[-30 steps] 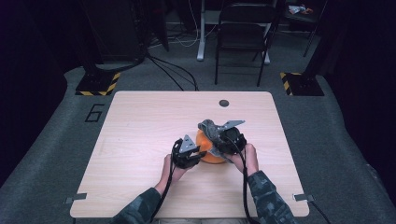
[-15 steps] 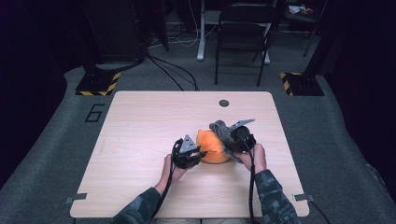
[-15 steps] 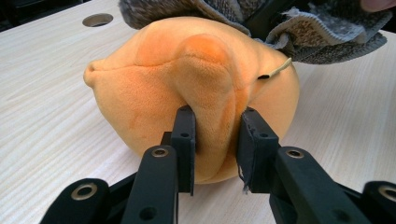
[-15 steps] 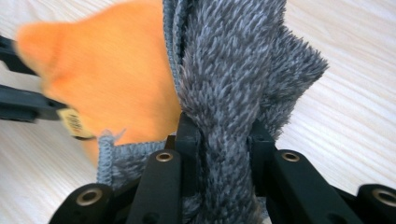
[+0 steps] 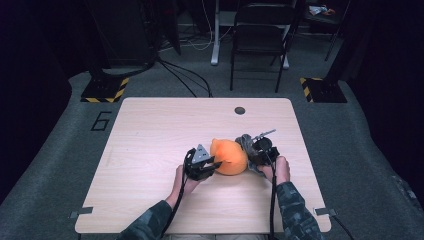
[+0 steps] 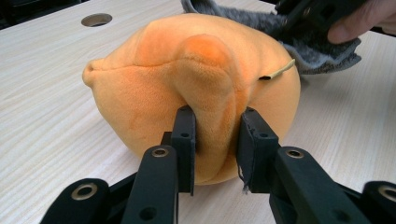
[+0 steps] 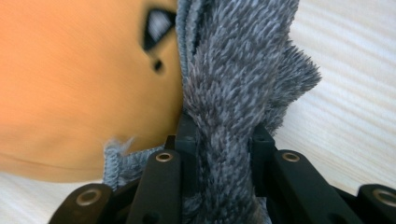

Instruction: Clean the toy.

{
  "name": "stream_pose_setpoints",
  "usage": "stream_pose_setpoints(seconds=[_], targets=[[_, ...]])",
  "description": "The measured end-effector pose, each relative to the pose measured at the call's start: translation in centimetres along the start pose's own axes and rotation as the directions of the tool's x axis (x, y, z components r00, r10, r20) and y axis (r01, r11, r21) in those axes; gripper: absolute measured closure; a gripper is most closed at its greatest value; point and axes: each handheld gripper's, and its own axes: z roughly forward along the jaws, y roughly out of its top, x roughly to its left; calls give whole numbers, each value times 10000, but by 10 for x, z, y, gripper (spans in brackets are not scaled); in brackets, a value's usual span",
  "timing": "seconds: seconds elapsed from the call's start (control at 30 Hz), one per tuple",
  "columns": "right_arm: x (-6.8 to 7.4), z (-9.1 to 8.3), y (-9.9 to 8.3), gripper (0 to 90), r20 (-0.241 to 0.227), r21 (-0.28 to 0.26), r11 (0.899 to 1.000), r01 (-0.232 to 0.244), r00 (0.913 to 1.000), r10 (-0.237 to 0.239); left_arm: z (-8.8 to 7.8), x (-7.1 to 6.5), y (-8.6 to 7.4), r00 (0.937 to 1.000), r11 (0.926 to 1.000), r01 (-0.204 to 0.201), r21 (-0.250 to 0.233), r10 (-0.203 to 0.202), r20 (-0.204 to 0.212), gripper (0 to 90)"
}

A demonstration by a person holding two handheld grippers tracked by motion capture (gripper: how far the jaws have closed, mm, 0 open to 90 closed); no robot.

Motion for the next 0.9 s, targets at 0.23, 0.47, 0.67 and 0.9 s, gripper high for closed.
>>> stream_pose_setpoints(seconds=[0.23, 0.47, 0.67, 0.9], targets=[[-1, 15, -5, 726, 176, 481, 9986, 211, 9996, -219, -1, 3, -1, 9997, 9997, 237, 25, -237, 75, 705], [-11, 2, -3, 730, 291, 69, 9996, -267, 9992, 265, -1, 4, -1, 9998, 9998, 186, -17, -186, 23, 703], [-13, -31, 7, 730, -684, -1202, 9913, -533, 9966, 453, -1, 4, -1, 9997, 9997, 232, -40, -232, 38, 702], [22, -48, 20, 728, -1675, -2009, 9792, 277, 9839, -622, -1, 4, 0, 9998, 9998, 215, 53, -215, 38, 700]])
